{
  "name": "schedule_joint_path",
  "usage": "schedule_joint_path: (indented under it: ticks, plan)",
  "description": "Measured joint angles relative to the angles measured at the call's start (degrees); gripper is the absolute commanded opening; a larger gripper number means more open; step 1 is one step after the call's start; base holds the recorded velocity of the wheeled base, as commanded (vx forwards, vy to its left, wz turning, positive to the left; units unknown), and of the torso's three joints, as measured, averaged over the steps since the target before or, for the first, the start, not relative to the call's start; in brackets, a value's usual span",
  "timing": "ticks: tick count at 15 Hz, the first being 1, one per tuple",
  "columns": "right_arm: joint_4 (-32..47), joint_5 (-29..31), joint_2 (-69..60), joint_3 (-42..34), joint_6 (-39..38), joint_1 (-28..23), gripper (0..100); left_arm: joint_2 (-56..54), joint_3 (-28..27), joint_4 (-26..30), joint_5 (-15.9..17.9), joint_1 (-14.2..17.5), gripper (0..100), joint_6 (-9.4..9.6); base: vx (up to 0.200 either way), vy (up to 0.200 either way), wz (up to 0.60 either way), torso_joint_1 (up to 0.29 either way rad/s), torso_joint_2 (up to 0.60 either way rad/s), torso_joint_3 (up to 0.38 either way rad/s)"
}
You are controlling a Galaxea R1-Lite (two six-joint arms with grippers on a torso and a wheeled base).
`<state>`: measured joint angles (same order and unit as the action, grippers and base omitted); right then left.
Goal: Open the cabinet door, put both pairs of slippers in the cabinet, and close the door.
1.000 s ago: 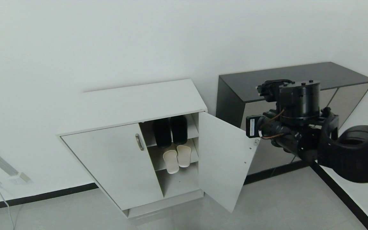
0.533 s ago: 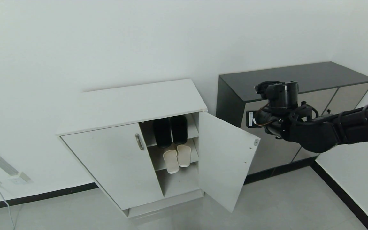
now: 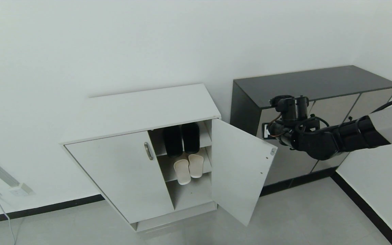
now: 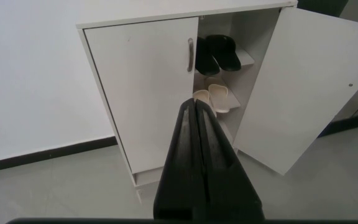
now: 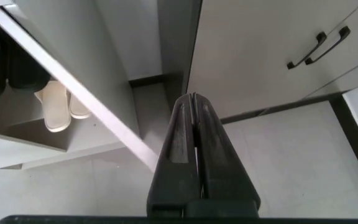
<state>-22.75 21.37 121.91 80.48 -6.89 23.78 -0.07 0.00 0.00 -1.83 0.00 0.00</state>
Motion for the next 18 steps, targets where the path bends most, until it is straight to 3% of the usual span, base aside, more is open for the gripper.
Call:
schedule_joint_path:
  ticks: [18]
  plan:
    - [-0.54,-1.76,3.6,-1.51,-0.22,0.49,0,0.0,0.0,0.0,0.0,0.0,0,0.0,0.0,0.0,0.0,0.0,0.0,0.0]
